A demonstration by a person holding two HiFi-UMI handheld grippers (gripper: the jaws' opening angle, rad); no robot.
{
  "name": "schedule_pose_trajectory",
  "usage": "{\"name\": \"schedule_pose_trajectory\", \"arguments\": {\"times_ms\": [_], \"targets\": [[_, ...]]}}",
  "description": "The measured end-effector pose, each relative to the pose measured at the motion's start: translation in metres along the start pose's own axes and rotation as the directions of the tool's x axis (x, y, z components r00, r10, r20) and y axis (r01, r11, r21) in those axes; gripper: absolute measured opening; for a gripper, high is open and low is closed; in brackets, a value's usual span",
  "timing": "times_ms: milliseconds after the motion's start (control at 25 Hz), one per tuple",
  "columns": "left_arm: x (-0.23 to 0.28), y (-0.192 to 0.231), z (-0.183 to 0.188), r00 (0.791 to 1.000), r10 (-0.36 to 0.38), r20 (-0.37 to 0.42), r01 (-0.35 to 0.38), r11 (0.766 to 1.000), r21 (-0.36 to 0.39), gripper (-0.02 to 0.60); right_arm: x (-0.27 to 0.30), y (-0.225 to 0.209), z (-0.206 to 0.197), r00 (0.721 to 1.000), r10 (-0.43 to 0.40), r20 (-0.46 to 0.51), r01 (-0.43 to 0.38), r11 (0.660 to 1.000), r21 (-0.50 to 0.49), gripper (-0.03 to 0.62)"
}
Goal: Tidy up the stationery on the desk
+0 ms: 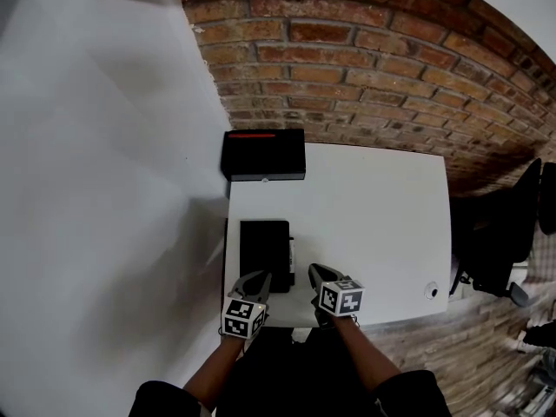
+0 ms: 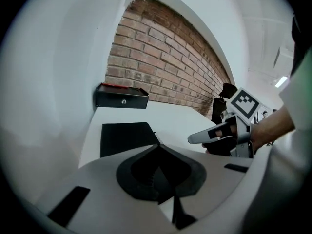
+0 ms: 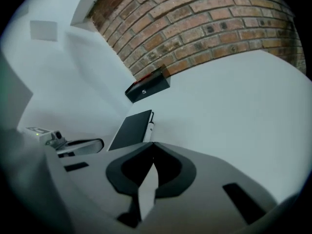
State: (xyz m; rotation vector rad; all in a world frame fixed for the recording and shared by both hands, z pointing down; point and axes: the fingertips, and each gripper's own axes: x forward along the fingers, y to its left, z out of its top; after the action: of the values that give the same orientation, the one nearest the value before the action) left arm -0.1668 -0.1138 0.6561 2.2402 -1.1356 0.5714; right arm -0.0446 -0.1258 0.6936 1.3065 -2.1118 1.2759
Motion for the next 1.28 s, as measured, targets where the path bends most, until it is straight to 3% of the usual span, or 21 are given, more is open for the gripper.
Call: {"name": "schedule_pose_trajectory", "arguments": {"times_ms": [200,440,840,1280], "targets": [[0.002,-0.019,0.009,0.999,-0.008,0.035,0.007,1.000,0.030,0.015,-0.031,-0.013,0.013,0.990,-0.076,0.118,0.079,0.997,-0.022,0.022],[-0.007,-0.044,0.014,0.997,0.021,0.074,-0.023,0.999,0.031,0.014,-0.078,-0.022,0.027,0.959,-0.140,0.245,0.172,0.978,-0.114,0.021],[-0.047,-0.136,0.016,0.981,0.058,0.188,-0.071,0.996,0.060,0.015,-0.185,-0.021,0.013,0.910,-0.095,0.404,0.234,0.921,-0.312,0.022],[-0.110,-0.229,-0.012,0.965,0.100,0.243,-0.112,0.993,0.038,0.015,-0.291,-0.013,-0.041,0.882,-0.030,0.471,0.209,0.920,-0.332,0.021]]}}
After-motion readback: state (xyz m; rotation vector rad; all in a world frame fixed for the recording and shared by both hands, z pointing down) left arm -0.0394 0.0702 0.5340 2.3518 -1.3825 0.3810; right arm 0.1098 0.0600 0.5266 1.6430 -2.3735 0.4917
